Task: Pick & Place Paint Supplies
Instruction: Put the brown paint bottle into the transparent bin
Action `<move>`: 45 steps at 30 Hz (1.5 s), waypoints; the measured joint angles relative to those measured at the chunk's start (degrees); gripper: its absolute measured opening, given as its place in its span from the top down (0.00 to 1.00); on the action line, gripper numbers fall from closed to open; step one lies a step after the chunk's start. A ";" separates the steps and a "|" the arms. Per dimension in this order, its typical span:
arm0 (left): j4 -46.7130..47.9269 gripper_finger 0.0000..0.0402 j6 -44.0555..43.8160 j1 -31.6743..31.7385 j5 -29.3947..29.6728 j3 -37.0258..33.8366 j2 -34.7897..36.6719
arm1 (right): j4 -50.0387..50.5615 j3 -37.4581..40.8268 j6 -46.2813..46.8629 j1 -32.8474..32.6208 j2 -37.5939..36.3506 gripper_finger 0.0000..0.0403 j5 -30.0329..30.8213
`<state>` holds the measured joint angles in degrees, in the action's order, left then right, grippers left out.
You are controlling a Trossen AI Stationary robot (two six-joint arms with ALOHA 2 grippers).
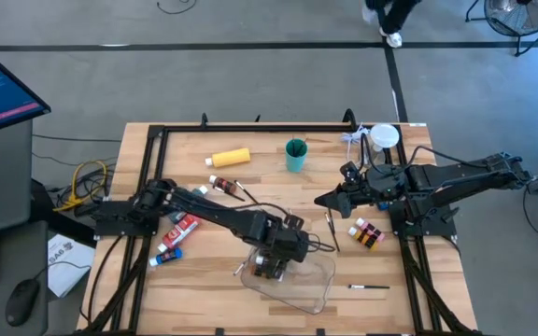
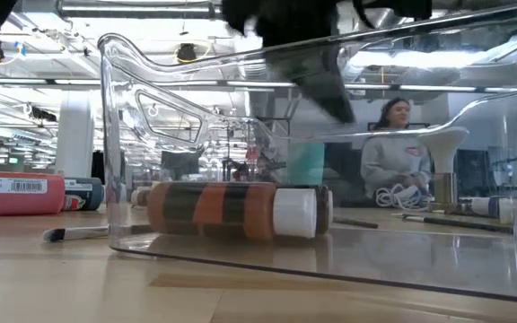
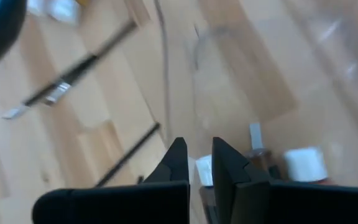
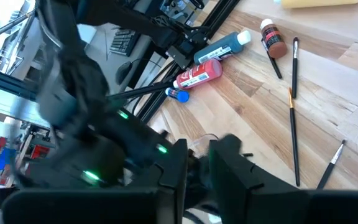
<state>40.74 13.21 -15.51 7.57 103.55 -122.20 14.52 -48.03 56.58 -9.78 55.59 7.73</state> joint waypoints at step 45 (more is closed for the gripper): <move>-1.25 0.67 -61.06 25.70 -3.15 -49.12 43.83 | -6.19 0.01 -4.64 6.39 -0.02 0.85 0.07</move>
<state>39.49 -47.85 10.19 4.42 54.43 -78.37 8.34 -48.02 51.94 -3.39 55.57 7.80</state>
